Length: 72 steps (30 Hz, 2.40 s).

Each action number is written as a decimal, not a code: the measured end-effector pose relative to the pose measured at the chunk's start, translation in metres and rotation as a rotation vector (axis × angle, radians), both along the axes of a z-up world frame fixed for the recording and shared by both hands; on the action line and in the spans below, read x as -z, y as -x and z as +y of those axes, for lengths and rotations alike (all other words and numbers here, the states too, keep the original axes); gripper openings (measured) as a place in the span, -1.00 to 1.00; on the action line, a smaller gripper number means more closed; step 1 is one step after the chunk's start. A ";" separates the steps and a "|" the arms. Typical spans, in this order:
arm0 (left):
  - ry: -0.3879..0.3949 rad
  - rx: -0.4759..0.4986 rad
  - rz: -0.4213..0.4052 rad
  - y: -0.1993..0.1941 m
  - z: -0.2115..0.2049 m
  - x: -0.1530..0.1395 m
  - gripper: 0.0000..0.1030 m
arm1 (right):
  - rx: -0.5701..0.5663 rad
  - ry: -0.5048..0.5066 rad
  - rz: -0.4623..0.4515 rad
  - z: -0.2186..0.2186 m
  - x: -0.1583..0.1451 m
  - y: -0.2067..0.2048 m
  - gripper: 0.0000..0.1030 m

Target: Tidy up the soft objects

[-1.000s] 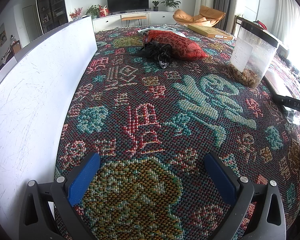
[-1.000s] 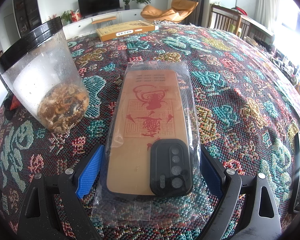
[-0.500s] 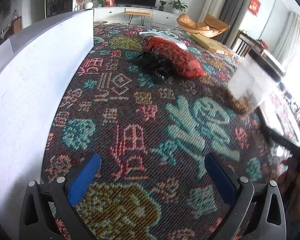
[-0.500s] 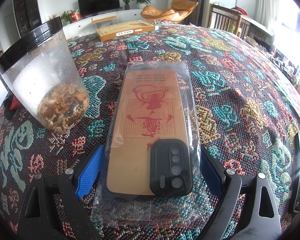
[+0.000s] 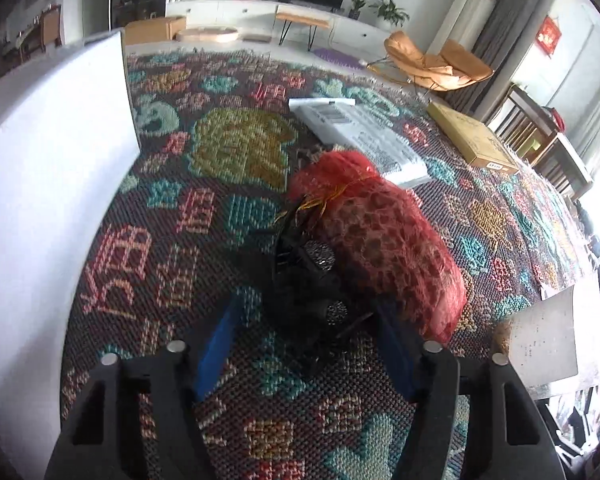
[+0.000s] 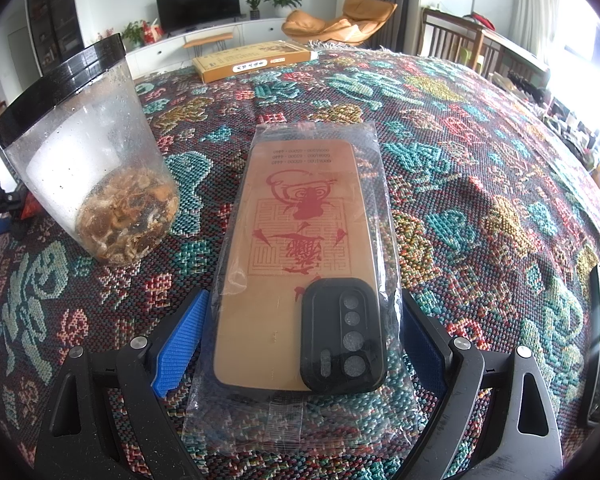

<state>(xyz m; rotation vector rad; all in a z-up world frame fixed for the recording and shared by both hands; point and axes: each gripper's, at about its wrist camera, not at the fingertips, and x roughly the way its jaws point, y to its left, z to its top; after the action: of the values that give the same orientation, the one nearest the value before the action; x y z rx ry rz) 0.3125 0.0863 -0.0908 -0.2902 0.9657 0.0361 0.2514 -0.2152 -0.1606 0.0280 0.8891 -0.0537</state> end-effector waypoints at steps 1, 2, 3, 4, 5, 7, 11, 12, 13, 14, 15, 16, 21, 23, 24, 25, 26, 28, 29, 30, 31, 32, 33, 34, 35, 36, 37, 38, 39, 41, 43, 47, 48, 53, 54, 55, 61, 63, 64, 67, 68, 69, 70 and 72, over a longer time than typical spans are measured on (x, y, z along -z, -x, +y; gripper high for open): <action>-0.018 0.018 0.006 0.003 -0.002 -0.002 -0.12 | -0.016 -0.003 0.016 0.000 0.001 -0.007 0.72; -0.003 0.021 -0.004 0.009 -0.002 -0.006 -0.13 | -0.027 -0.009 0.026 -0.003 -0.001 -0.010 0.48; 0.030 0.018 -0.024 0.019 0.000 -0.012 -0.14 | -0.024 -0.032 0.025 -0.008 -0.004 -0.010 0.49; 0.059 0.010 -0.039 0.031 0.002 -0.018 -0.21 | -0.012 -0.078 0.031 -0.017 -0.007 -0.010 0.49; 0.096 -0.002 -0.056 0.045 0.004 -0.024 -0.21 | 0.008 -0.144 0.037 -0.026 -0.009 -0.010 0.49; 0.169 -0.003 -0.087 0.073 0.006 -0.036 -0.22 | 0.047 -0.248 0.020 -0.041 -0.017 -0.004 0.49; 0.206 0.031 -0.130 0.119 0.003 -0.054 -0.22 | 0.075 -0.361 -0.050 -0.055 -0.042 0.022 0.49; 0.204 0.043 -0.138 0.127 0.002 -0.057 -0.22 | 0.074 -0.372 -0.071 -0.054 -0.049 0.030 0.49; 0.199 0.055 -0.148 0.134 0.000 -0.061 -0.22 | 0.072 -0.381 -0.090 -0.052 -0.056 0.039 0.49; 0.193 0.065 -0.155 0.140 -0.001 -0.064 -0.22 | 0.066 -0.390 -0.106 -0.049 -0.063 0.047 0.49; 0.192 0.073 -0.163 0.145 -0.003 -0.067 -0.22 | 0.059 -0.399 -0.116 -0.047 -0.068 0.054 0.49; 0.198 0.080 -0.171 0.150 -0.003 -0.072 -0.22 | 0.052 -0.409 -0.122 -0.042 -0.072 0.059 0.49; 0.241 0.091 -0.245 0.178 0.004 -0.105 -0.22 | -0.002 -0.417 -0.160 -0.018 -0.094 0.082 0.49; 0.253 0.093 -0.275 0.189 0.012 -0.120 -0.22 | -0.038 -0.402 -0.184 -0.003 -0.108 0.091 0.49; 0.257 0.094 -0.286 0.195 0.017 -0.127 -0.22 | -0.059 -0.396 -0.197 0.005 -0.116 0.095 0.49; 0.260 0.093 -0.297 0.202 0.024 -0.135 -0.22 | -0.081 -0.390 -0.211 0.013 -0.124 0.099 0.49; 0.260 0.090 -0.307 0.210 0.032 -0.143 -0.22 | -0.105 -0.385 -0.224 0.022 -0.133 0.102 0.49; 0.240 0.073 -0.326 0.225 0.052 -0.157 -0.22 | -0.162 -0.385 -0.247 0.044 -0.150 0.107 0.49; 0.221 0.060 -0.334 0.234 0.065 -0.164 -0.22 | -0.199 -0.383 -0.255 0.057 -0.158 0.109 0.49; 0.200 0.043 -0.338 0.242 0.077 -0.169 -0.22 | -0.241 -0.377 -0.260 0.074 -0.165 0.110 0.49; 0.171 0.025 -0.339 0.250 0.090 -0.173 -0.22 | -0.286 -0.373 -0.262 0.094 -0.171 0.111 0.49; 0.137 0.003 -0.336 0.258 0.103 -0.176 -0.22 | -0.334 -0.376 -0.259 0.113 -0.176 0.112 0.49; 0.101 -0.021 -0.332 0.266 0.116 -0.177 -0.21 | -0.384 -0.382 -0.252 0.136 -0.180 0.111 0.49; 0.062 -0.047 -0.326 0.274 0.129 -0.177 -0.21 | -0.432 -0.385 -0.245 0.159 -0.182 0.110 0.49; 0.024 -0.073 -0.313 0.280 0.142 -0.175 -0.21 | -0.486 -0.387 -0.235 0.185 -0.185 0.109 0.49; -0.010 -0.100 -0.298 0.285 0.153 -0.171 -0.21 | -0.539 -0.389 -0.224 0.211 -0.187 0.109 0.49; -0.047 -0.132 -0.275 0.291 0.165 -0.166 -0.21 | -0.593 -0.393 -0.216 0.237 -0.189 0.110 0.49; -0.081 -0.168 -0.246 0.295 0.175 -0.159 -0.18 | -0.648 -0.399 -0.209 0.264 -0.189 0.111 0.51; -0.116 -0.214 -0.208 0.299 0.185 -0.153 0.03 | -0.705 -0.408 -0.199 0.290 -0.187 0.112 0.55; -0.167 -0.297 -0.146 0.304 0.204 -0.137 0.86 | -0.800 -0.453 -0.127 0.336 -0.173 0.106 0.60; -0.215 -0.383 -0.148 0.318 0.215 -0.130 1.00 | -0.833 -0.489 0.037 0.371 -0.146 0.092 0.60; -0.225 -0.435 -0.167 0.331 0.228 -0.126 1.00 | -0.784 -0.579 0.102 0.355 -0.112 0.079 0.60; -0.220 -0.441 -0.175 0.331 0.227 -0.126 1.00 | -0.768 -0.583 0.087 0.341 -0.109 0.077 0.60; -0.197 -0.338 -0.216 0.313 0.187 -0.137 1.00 | -0.604 -0.421 -0.059 0.259 -0.096 0.069 0.60; -0.203 -0.300 -0.222 0.306 0.173 -0.140 1.00 | -0.550 -0.335 -0.087 0.240 -0.086 0.068 0.60; -0.211 -0.259 -0.227 0.299 0.158 -0.142 1.00 | -0.497 -0.256 -0.098 0.222 -0.077 0.067 0.60; -0.250 -0.091 -0.254 0.267 0.085 -0.151 1.00 | -0.196 -0.040 -0.040 0.108 -0.021 0.060 0.59; -0.257 -0.059 -0.257 0.261 0.067 -0.155 1.00 | -0.124 -0.017 -0.043 0.081 -0.016 0.061 0.59; -0.261 -0.045 -0.255 0.258 0.059 -0.155 1.00 | -0.095 -0.012 -0.050 0.071 -0.015 0.062 0.59; -0.273 -0.017 -0.253 0.253 0.041 -0.159 1.00 | -0.035 0.003 -0.075 0.051 -0.012 0.065 0.59; -0.276 -0.008 -0.253 0.252 0.036 -0.160 1.00 | -0.024 0.006 -0.082 0.048 -0.011 0.066 0.59; -0.274 0.000 -0.252 0.252 0.031 -0.160 1.00 | -0.017 0.009 -0.085 0.045 -0.008 0.066 0.59; -0.269 0.010 -0.251 0.252 0.026 -0.160 1.00 | -0.009 0.012 -0.081 0.043 -0.006 0.066 0.59; -0.238 0.032 -0.243 0.250 0.017 -0.158 1.00 | 0.002 0.003 -0.071 0.040 -0.003 0.063 0.59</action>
<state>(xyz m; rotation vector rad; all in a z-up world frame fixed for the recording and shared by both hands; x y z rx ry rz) 0.0622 0.1032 0.0676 -0.0578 0.7155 0.0836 0.1879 -0.1750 -0.1579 0.0275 0.8179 -0.0560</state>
